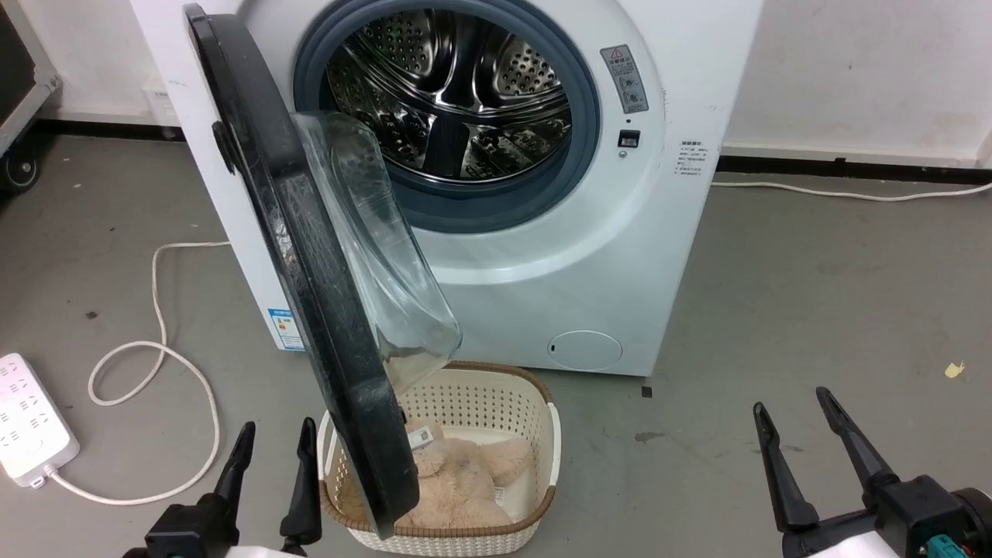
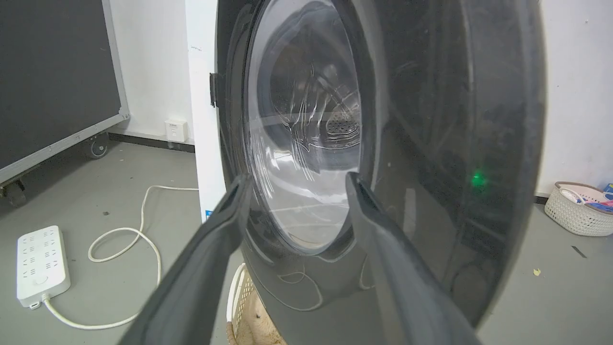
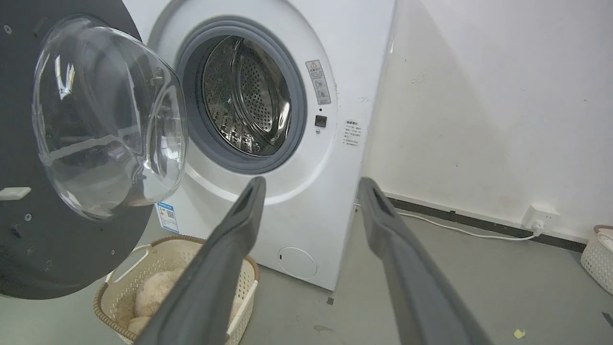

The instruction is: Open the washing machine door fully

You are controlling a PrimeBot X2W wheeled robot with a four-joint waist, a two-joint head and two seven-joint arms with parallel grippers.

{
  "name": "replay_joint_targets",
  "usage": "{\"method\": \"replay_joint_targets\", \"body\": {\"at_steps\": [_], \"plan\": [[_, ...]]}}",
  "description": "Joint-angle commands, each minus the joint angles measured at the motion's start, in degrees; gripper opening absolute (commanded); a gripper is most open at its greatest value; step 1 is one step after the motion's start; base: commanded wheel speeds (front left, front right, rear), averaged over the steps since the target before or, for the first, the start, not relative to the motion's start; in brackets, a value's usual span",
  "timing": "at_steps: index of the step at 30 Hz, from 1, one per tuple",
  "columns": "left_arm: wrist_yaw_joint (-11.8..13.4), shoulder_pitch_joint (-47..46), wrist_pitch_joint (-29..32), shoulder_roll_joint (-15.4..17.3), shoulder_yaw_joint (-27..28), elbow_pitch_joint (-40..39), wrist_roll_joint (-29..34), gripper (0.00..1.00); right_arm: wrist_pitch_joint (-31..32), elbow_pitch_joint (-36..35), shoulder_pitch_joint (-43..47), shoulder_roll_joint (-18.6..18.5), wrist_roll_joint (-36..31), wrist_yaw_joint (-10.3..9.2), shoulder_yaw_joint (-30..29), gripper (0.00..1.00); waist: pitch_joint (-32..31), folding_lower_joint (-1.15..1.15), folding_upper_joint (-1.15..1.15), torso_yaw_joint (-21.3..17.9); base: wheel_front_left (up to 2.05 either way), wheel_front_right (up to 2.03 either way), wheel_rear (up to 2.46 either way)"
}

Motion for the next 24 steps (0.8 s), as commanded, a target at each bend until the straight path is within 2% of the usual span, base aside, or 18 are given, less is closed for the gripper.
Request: {"method": "replay_joint_targets", "body": {"at_steps": [1,7,12,15,19,24], "plan": [[0.4,0.0,-0.1,0.4,0.0,-0.6,0.4,0.00,-0.1,-0.3,0.6,0.3,0.4,-0.08,-0.2,1.00,0.1,0.00,0.00,0.0,0.00,0.00,0.00],[1.6,-1.0,-0.2,0.3,1.8,-4.5,0.2,0.00,-0.3,-0.5,0.5,0.3,2.5,-0.08,-0.1,1.00,0.0,0.00,0.00,0.0,0.00,0.00,0.00],[4.1,-3.6,-0.3,-1.5,6.9,-12.4,-4.0,0.00,-0.3,-0.7,0.4,0.3,3.3,-0.08,-0.3,1.00,-0.3,0.00,0.00,0.2,0.00,0.00,0.00],[5.2,-5.7,-0.3,-1.3,8.4,-18.4,-3.8,0.00,-0.2,-0.5,0.3,0.3,3.9,-0.08,-0.1,1.00,-0.6,0.00,0.00,0.3,0.00,0.00,0.00],[5.9,-9.2,0.7,-1.2,8.2,-26.7,-4.0,0.00,-0.1,-0.4,0.3,0.3,4.4,-0.08,-0.2,1.00,-0.8,0.00,0.00,0.7,0.00,0.00,0.00],[6.0,-13.3,7.3,-0.6,4.6,-33.8,-4.2,0.00,0.2,-0.1,0.3,0.3,4.4,-0.08,0.3,1.00,-0.9,0.00,0.00,1.1,0.00,0.00,0.00]]}}
